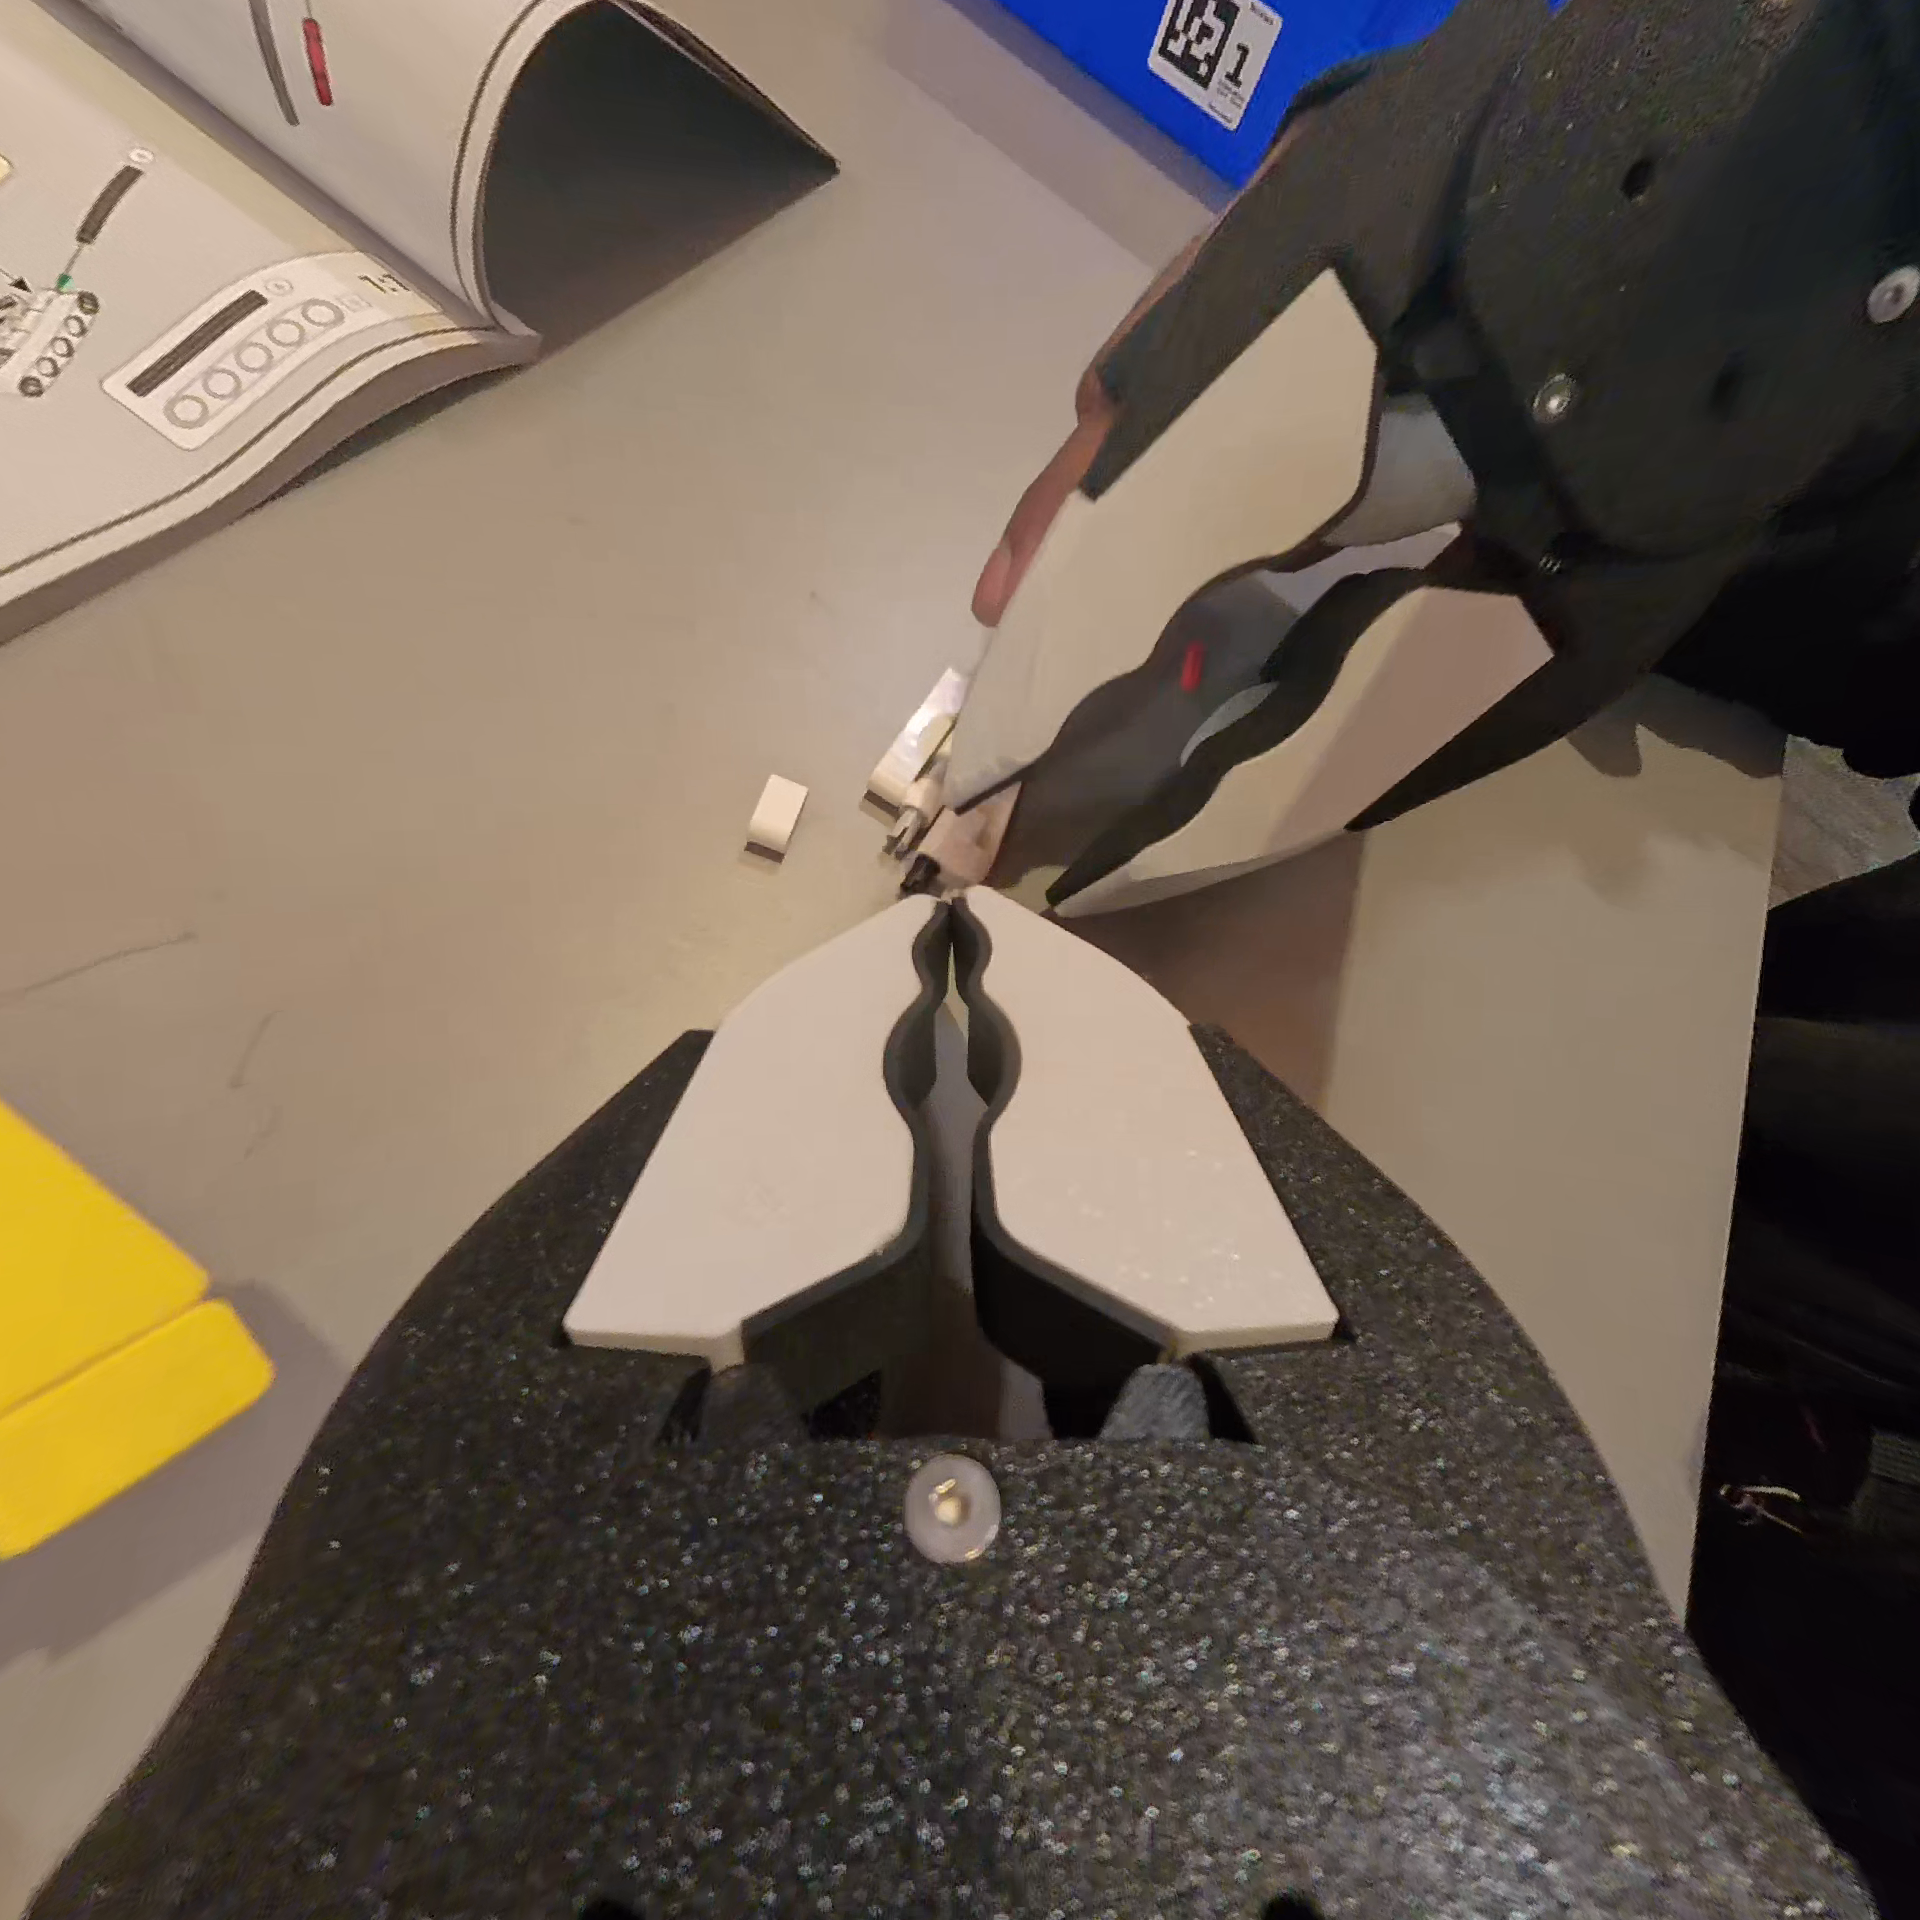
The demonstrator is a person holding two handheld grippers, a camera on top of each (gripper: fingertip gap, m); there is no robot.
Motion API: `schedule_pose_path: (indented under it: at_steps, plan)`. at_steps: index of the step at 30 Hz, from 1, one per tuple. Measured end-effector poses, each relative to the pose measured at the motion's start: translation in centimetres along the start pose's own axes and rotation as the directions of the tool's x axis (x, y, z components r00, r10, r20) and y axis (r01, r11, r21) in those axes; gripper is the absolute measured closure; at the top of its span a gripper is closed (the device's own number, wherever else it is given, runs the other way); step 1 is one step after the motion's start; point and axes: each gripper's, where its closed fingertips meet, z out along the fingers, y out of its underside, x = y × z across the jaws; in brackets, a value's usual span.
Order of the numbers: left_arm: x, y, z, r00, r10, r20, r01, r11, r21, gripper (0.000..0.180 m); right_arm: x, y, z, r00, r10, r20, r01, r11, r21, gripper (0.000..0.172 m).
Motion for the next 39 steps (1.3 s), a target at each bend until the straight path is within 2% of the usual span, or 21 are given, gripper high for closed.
schedule_pose_path:
  at_steps: [5,12,16,21,24,28,31,34,37,39]
  plan:
    - [-0.4,0.1,-0.8,1.0,-0.001,0.019,0.001,1.0,0.024,0.18,0.0,0.9,0.6,0.999,-0.012,0.039,0.015,0.996,-0.085,0.151]
    - [-1.0,0.1,-1.6,0.999,-0.003,0.048,0.001,0.999,0.036,0.18,-0.2,-0.6,1.2,0.996,-0.046,0.08,0.051,0.997,-0.062,0.152]
    - [-1.5,0.0,-2.4,0.998,-0.006,0.065,0.003,0.998,0.058,0.18,-0.1,-0.8,2.3,0.989,-0.056,0.139,0.071,0.992,-0.103,0.153]
    - [-2.2,0.2,-3.1,0.996,-0.023,0.083,0.017,0.997,0.07,0.18,-0.1,-0.8,3.1,0.975,0.039,0.217,-0.001,0.986,-0.169,0.167]
    - [-2.2,0.3,-3.3,0.996,-0.034,0.079,0.028,0.997,0.075,0.18,0.3,-0.7,3.1,0.983,0.068,0.171,-0.036,0.983,-0.179,0.168]
    - [-1.6,0.5,-3.2,0.998,-0.044,0.044,0.04,0.996,0.074,0.18,1.3,-1.8,2.1,0.98,0.185,0.071,-0.179,0.981,-0.079,0.168]
    - [-0.8,0.4,-2.6,0.999,-0.049,0.016,0.048,0.996,0.076,0.18,3.0,-2.9,0.8,0.948,0.318,-0.017,-0.317,0.948,0.037,0.168]
    - [-0.3,0.1,-1.7,0.997,-0.064,0.035,0.061,0.995,0.081,0.172,4.8,-3.9,-0.4,0.871,0.489,-0.054,-0.473,0.863,0.178,0.168]
    - [-0.9,-0.4,-1.1,0.989,-0.094,0.113,0.083,0.991,0.105,0.16,5.9,-4.6,-1.2,0.771,0.637,-0.022,-0.604,0.741,0.292,0.168]
    - [-0.9,-1.3,-1.0,0.983,-0.139,0.119,0.119,0.98,0.159,0.156,6.2,-5.0,-1.4,0.722,0.692,0.013,-0.655,0.676,0.338,0.168]
